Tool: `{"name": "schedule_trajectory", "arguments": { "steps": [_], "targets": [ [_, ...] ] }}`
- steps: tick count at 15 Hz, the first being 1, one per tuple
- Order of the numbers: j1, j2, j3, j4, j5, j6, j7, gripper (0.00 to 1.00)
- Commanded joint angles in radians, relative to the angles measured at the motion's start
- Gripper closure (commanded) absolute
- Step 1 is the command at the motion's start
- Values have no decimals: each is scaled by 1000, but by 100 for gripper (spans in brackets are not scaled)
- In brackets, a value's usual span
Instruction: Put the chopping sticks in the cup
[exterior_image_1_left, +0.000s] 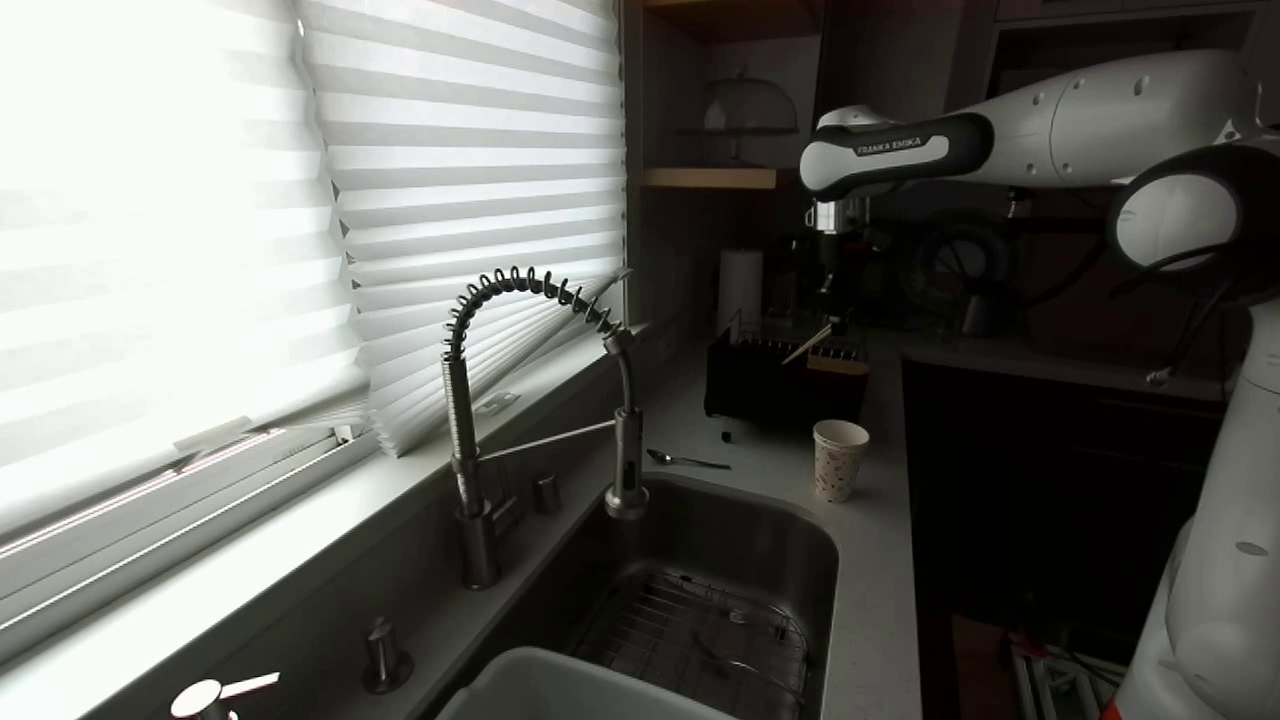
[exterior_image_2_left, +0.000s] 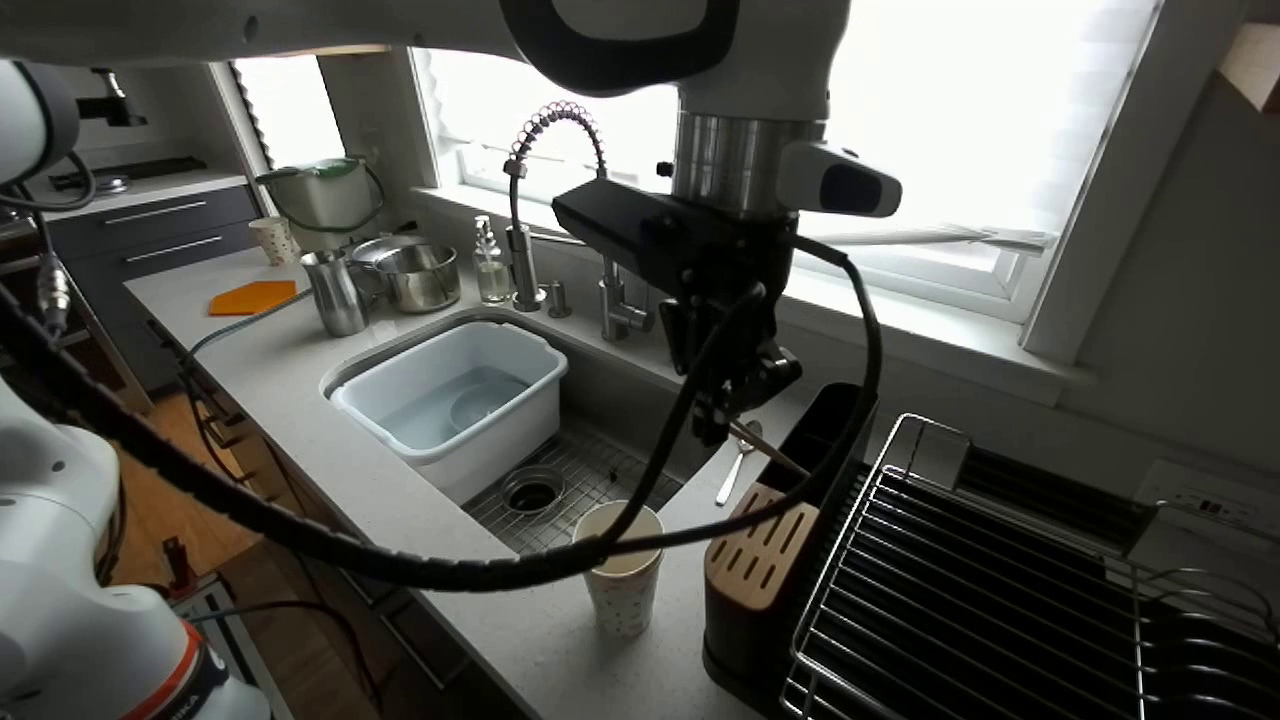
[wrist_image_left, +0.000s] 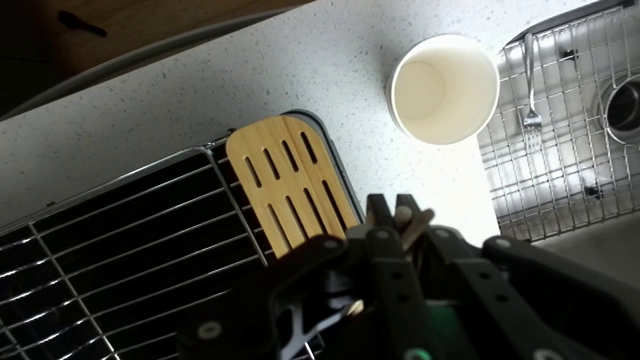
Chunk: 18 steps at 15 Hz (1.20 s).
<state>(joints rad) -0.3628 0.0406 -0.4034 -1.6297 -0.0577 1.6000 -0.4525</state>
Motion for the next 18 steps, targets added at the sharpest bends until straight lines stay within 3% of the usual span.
{"name": "schedule_trajectory", "arguments": {
  "steps": [1,13,18],
  "targets": [
    [-10,-15,13,41,-21,-59,19,98],
    [5,-57,35,166,-52,-234,17,98],
    [11,-68,40,212,20,-400,-25,98]
  ]
}}
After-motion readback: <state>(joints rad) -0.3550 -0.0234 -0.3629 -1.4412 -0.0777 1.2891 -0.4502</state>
